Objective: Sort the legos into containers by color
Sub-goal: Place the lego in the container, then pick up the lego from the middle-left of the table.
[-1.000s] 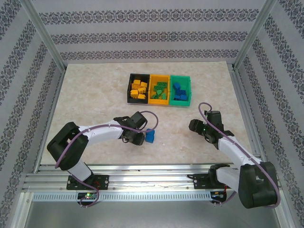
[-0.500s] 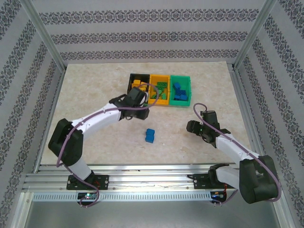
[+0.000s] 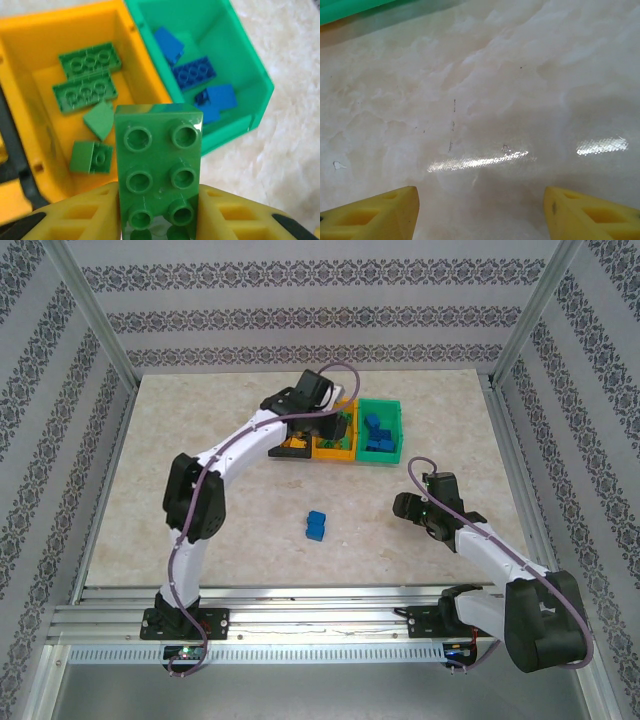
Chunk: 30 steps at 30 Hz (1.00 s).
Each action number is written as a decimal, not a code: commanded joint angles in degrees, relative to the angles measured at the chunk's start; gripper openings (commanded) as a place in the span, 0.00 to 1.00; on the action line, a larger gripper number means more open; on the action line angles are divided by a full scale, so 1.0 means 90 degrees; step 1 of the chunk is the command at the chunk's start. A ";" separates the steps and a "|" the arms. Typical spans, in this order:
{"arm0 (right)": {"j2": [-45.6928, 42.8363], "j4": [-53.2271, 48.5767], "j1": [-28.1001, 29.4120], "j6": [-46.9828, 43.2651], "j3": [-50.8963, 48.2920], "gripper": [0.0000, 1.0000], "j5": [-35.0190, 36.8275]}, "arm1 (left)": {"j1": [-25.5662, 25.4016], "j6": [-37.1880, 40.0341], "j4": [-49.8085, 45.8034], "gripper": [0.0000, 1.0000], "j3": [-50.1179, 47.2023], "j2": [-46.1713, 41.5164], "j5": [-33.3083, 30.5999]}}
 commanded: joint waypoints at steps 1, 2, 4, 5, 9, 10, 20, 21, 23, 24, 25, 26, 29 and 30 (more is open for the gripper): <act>0.0024 0.0117 0.0097 -0.0116 0.0089 0.67 -0.0067 | 0.0108 0.0073 -0.0806 0.40 0.0979 0.0499 0.0091; 0.0015 0.0118 0.0097 -0.0110 0.0090 0.67 -0.0082 | 0.0119 0.0057 -0.0986 0.43 0.1289 0.0690 0.0060; -0.0006 0.0119 0.0107 -0.0118 0.0077 0.67 -0.0094 | 0.0121 0.0051 -0.1329 0.54 0.1848 0.1035 -0.0140; -0.0040 0.0135 0.0114 -0.0120 0.0058 0.67 -0.0115 | 0.0115 0.0044 -0.1582 0.58 0.2147 0.1193 -0.0195; -0.0166 0.0175 0.0144 -0.0151 -0.0002 0.67 -0.0178 | 0.0122 0.0067 -0.1904 0.62 0.2315 0.1228 -0.0200; -0.0195 0.0187 0.0144 -0.0156 -0.0013 0.67 -0.0180 | 0.0119 0.0066 -0.1806 0.62 0.2050 0.1080 -0.0180; -0.0076 0.0179 0.0257 -0.0188 0.0045 0.67 -0.0129 | 0.0102 -0.0188 0.0544 0.62 -0.3008 -0.1957 0.0506; -0.0036 0.0167 0.0286 -0.0194 0.0073 0.67 -0.0096 | 0.0096 -0.0225 0.0714 0.62 -0.3501 -0.2274 0.0588; 0.0053 0.0161 0.0329 -0.0205 0.0109 0.67 -0.0040 | 0.0062 -0.0290 0.0939 0.62 -0.4300 -0.2744 0.0711; 0.0108 0.0158 0.0350 -0.0215 0.0142 0.67 -0.0017 | 0.0043 -0.0281 0.1092 0.62 -0.4695 -0.2997 0.0818; 0.0196 0.0149 0.0373 -0.0225 0.0179 0.67 -0.0009 | 0.0003 -0.0266 0.1231 0.62 -0.5008 -0.3154 0.0888; 0.0299 0.0132 0.0391 -0.0234 0.0234 0.67 -0.0007 | -0.0035 -0.0261 0.1359 0.62 -0.5301 -0.3272 0.0932; 0.0598 0.0071 0.0501 -0.0296 0.0397 0.67 0.0037 | -0.0102 -0.0307 0.1315 0.62 -0.5625 -0.3237 0.1148; 0.0671 0.0042 0.0563 -0.0333 0.0446 0.67 0.0065 | -0.0164 -0.0312 0.1230 0.62 -0.5612 -0.3149 0.1199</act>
